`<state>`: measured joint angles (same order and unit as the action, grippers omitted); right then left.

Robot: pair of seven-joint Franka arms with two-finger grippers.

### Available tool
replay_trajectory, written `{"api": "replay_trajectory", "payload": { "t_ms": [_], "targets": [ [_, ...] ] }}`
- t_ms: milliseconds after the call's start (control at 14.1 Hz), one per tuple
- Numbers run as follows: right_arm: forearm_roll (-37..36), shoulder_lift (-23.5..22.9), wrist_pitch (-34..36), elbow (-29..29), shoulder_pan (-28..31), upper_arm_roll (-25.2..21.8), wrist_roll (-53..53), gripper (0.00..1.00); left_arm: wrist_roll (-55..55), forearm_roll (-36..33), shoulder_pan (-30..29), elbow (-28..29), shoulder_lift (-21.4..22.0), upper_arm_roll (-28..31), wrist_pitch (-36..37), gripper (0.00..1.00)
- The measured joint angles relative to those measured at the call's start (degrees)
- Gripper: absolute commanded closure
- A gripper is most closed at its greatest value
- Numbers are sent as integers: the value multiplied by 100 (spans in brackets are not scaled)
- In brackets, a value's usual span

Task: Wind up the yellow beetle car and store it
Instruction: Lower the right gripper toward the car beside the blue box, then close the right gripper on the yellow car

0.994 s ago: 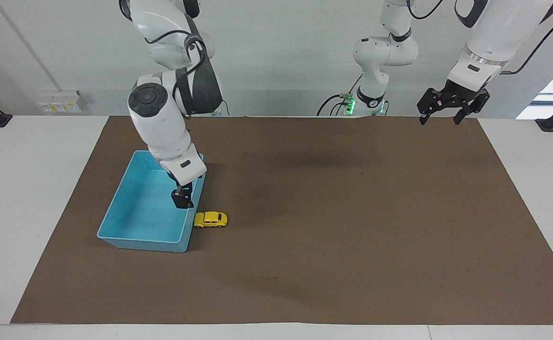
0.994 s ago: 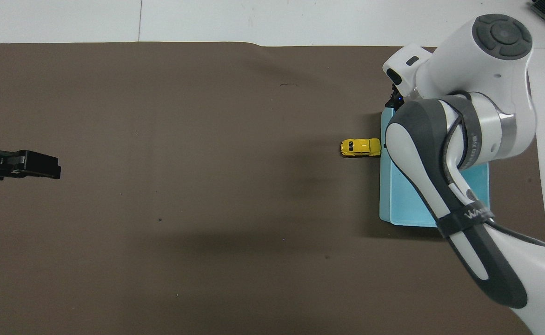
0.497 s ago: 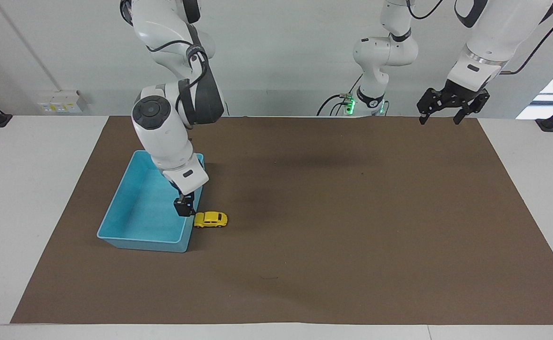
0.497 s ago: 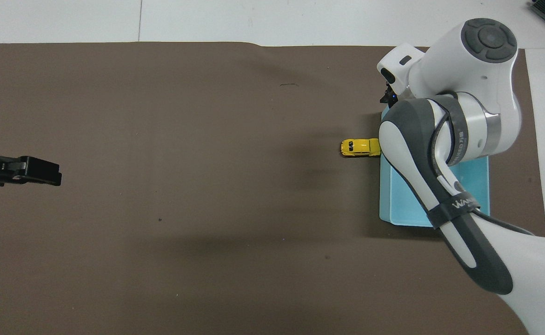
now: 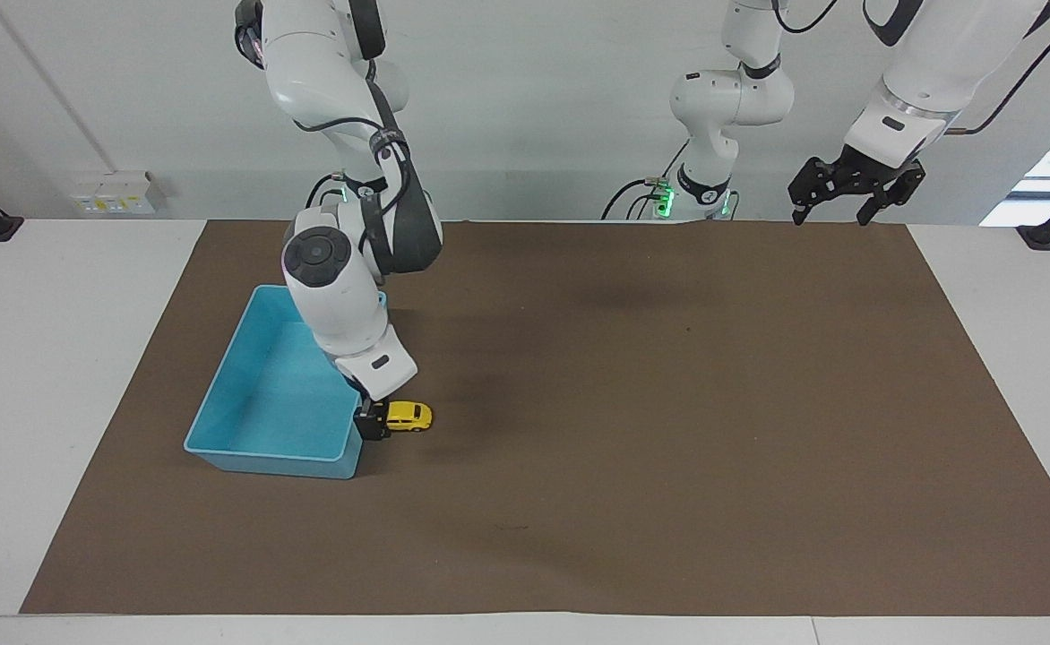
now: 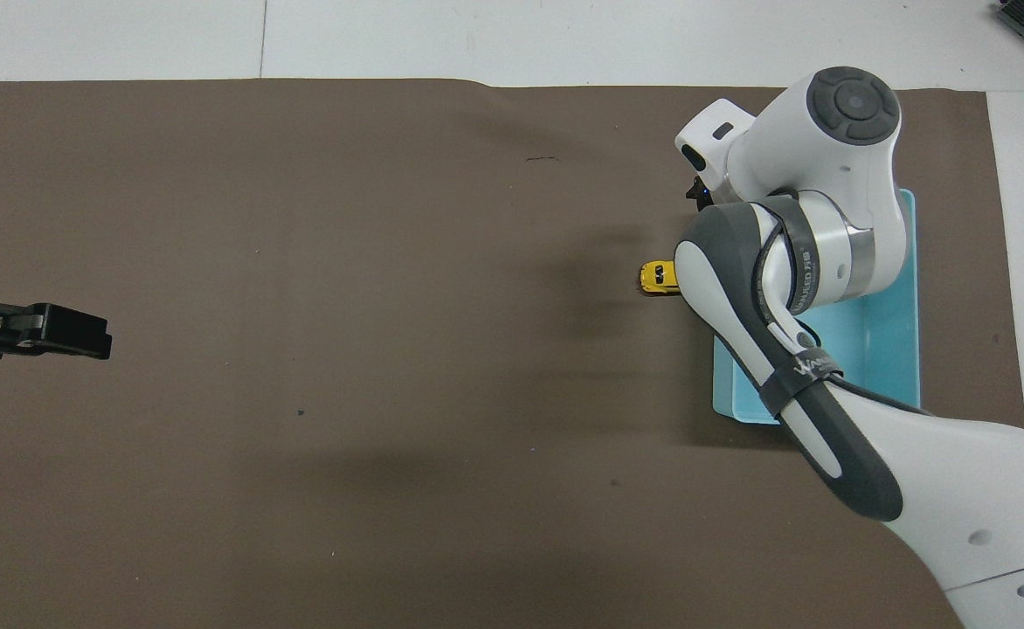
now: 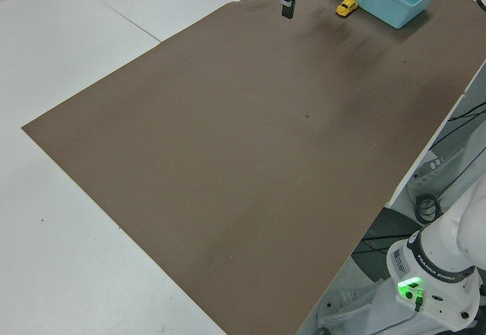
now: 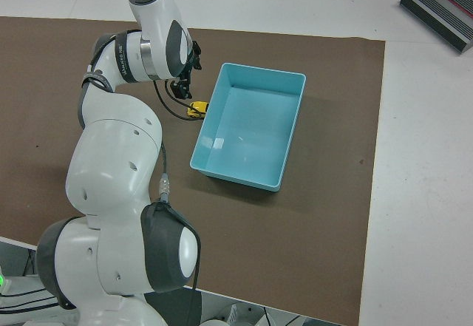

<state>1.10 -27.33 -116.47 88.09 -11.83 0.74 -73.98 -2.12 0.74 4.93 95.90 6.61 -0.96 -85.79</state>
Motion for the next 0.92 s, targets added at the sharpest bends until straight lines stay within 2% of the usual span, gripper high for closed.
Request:
{"api": "replay_trajectory", "payload": {
  "t_ms": [568, 923],
  "targets": [
    [0, -16, -652, 637, -7, 1, -7, 0, 0, 0, -75, 0, 0, 49, 0, 0],
    [0, -17, -834, 854, -8, 3, -69, 1, 0, 0, -75, 0, 0, 45, 0, 0]
  ]
}}
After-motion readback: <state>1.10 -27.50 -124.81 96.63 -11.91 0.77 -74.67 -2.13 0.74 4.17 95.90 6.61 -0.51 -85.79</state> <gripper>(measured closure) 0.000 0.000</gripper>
